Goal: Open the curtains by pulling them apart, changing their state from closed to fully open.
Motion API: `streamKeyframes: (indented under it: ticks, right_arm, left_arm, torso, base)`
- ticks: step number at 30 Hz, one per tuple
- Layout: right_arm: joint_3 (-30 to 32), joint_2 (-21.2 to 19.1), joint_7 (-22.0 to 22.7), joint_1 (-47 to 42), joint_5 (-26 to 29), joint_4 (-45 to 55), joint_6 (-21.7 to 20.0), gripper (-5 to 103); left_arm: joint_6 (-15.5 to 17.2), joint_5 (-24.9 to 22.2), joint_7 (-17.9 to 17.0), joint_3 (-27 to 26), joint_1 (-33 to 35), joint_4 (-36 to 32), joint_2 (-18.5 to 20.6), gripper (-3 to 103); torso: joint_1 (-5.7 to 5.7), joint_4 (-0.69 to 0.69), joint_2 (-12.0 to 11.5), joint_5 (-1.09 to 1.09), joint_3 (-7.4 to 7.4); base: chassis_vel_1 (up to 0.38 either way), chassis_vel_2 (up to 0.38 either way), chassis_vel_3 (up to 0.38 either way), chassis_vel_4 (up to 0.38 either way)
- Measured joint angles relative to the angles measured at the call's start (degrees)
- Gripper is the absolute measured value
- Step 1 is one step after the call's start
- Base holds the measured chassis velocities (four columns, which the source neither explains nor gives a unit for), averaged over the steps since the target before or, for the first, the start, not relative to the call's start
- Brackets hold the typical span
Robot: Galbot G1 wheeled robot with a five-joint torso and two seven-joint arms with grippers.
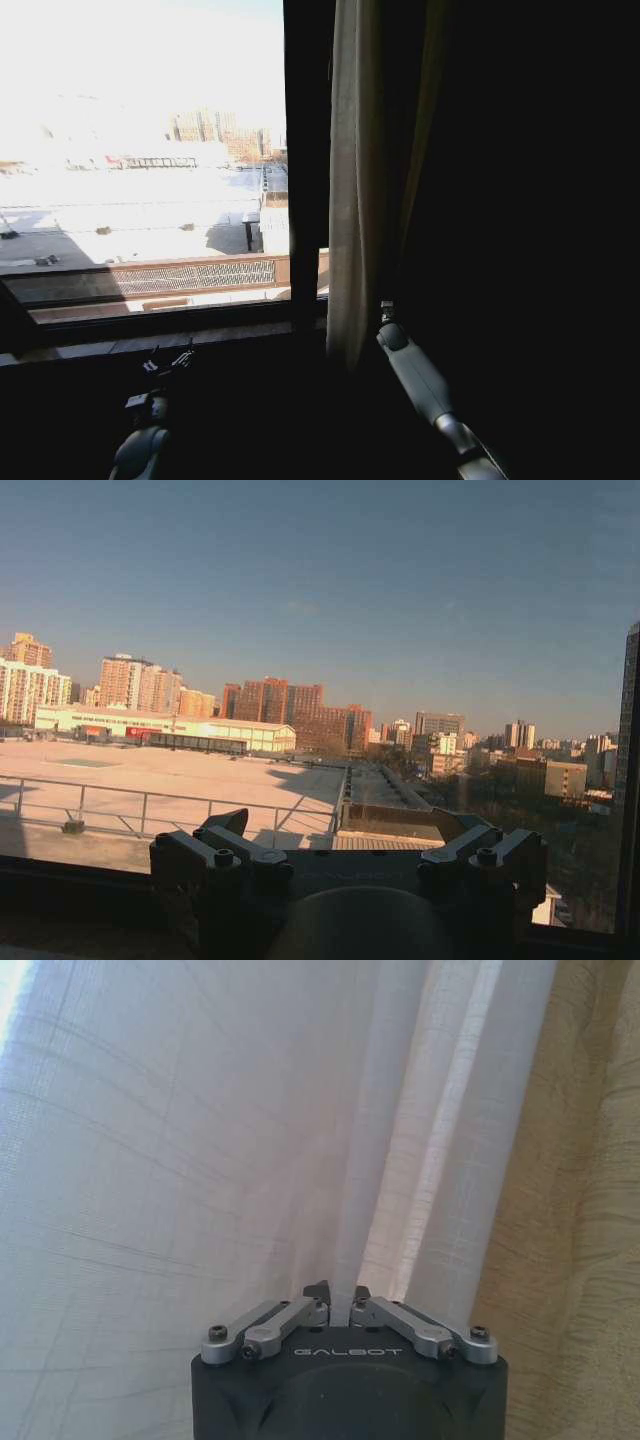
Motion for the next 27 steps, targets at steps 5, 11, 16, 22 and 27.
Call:
streamKeyframes:
  ticks: [5,11,16,22,27]
  right_arm:
    - [-1.1,-0.8,-1.6,-2.2,2.0,5.2,0.0,22]
    - [-2.8,-4.4,-3.8,-7.8,8.9,17.4,-2.0,44]
    - [-3.4,-7.3,-8.0,-14.4,11.6,25.7,-1.5,66]
    - [-3.6,-8.4,-13.0,-21.7,13.6,32.0,2.1,87]
    - [-3.8,-8.4,-13.8,-24.2,13.6,35.5,2.7,99]
  left_arm:
    - [0.0,0.0,0.0,0.0,0.0,0.0,0.0,100]
    - [0.0,0.0,0.0,0.0,0.0,0.0,0.0,100]
    - [0.0,0.0,0.0,0.0,0.0,0.0,0.0,100]
    - [0.0,0.0,0.0,0.0,0.0,0.0,0.0,100]
    - [0.0,0.0,0.0,0.0,0.0,0.0,0.0,100]
  torso:
    - [0.0,0.0,0.0,0.0,0.0]
    - [0.0,-0.01,0.0,0.0,-0.01]
    - [-0.01,-0.02,0.0,0.01,-0.01]
    - [-0.02,-0.01,0.0,0.01,-0.01]
    - [-0.02,0.0,0.0,-0.01,-0.01]
  base:
    - [0.0,0.0,0.0,0.0]
    - [0.0,0.0,0.0,0.0]
    - [0.0,0.0,0.0,0.0]
    - [0.0,0.0,0.0,0.0]
    - [0.0,0.0,0.0,0.0]
